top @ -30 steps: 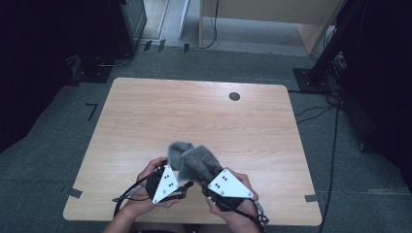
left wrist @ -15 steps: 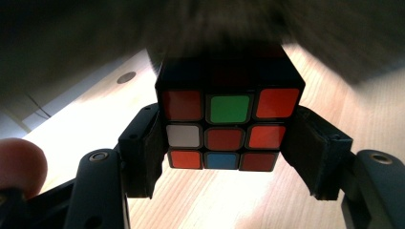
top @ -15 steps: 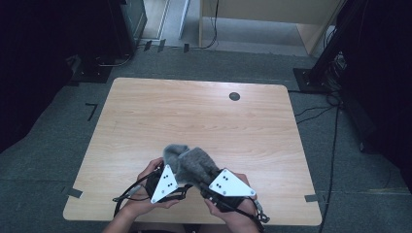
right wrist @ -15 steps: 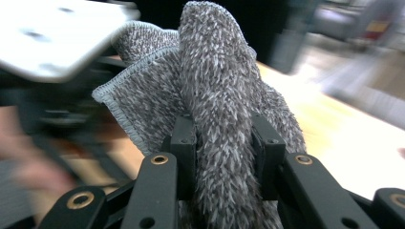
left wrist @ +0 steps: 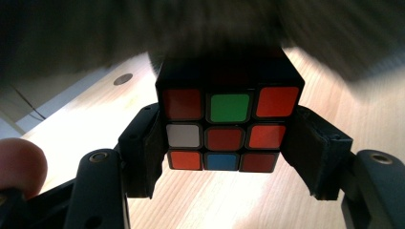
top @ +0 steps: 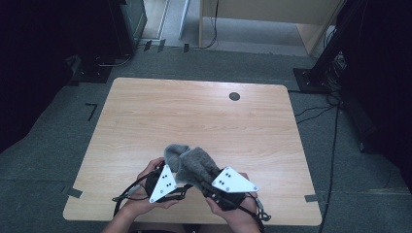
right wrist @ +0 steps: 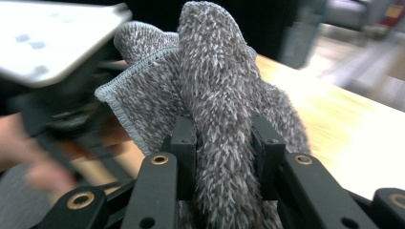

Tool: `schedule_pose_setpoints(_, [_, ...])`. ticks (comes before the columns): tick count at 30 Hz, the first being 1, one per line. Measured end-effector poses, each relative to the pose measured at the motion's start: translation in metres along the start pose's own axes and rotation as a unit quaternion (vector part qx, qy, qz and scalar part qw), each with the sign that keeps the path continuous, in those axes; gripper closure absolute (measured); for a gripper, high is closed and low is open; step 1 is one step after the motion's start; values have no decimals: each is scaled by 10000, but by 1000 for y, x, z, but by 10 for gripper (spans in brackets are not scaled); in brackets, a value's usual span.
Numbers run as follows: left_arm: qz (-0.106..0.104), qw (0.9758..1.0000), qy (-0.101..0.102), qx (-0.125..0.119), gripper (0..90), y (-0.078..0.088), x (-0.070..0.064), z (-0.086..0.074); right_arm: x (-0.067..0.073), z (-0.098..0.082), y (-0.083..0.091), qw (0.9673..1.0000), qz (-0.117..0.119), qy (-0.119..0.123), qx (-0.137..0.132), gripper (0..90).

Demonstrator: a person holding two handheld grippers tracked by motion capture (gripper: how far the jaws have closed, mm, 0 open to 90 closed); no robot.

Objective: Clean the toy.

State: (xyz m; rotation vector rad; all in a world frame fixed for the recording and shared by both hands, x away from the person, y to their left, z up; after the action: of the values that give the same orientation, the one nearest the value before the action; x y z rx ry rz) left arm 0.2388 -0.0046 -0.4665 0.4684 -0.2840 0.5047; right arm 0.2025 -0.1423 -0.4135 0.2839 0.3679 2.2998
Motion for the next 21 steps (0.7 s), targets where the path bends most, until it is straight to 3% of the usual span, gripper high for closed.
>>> schedule_pose_setpoints(2, [17,10000,-17,12,350,1,0,0,3,-3,-4,9998,-63,159,84,694])
schedule_pose_setpoints(4, [-31,10000,14,-43,350,2,1,-1,-6,-2,-2,9999,-104,-43,74,695])
schedule_pose_setpoints(5, [-45,10000,24,-70,350,3,2,-1,-14,-1,1,9996,-243,-144,44,696])
schedule_pose_setpoints(9, [-175,9993,194,-276,350,7,6,1,-45,3,15,9964,-448,-679,-242,696])
schedule_pose_setpoints(11, [-224,9985,320,-372,350,9,9,0,-50,2,17,9966,-307,-683,-346,697])
schedule_pose_setpoints(13, [-270,9974,462,-485,349,13,14,-1,-51,0,14,9961,64,-805,-349,701])
schedule_pose_setpoints(16, [-280,9959,606,-604,350,18,20,-2,-50,-7,9,9944,404,-923,-305,709])
schedule_pose_setpoints(19, [-277,9947,704,-690,350,21,25,-2,-53,-13,4,9924,600,-1060,-179,712])
schedule_pose_setpoints(21, [-315,9927,834,-814,349,24,27,-1,-57,-18,-1,9932,582,-1006,38,713])
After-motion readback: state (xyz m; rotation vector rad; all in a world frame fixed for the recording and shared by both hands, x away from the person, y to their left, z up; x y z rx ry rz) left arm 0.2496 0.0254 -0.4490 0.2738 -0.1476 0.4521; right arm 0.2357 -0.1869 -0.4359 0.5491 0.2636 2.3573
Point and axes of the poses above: each handheld gripper's, and its own axes: y roughly backward along the jaws, z roughly out of its top, x roughly to its left, the point moved 5 cm from there along -y, roughly forward along the jaws, and after that the axes turned 7 degrees about -y, right-handed, at the moved point
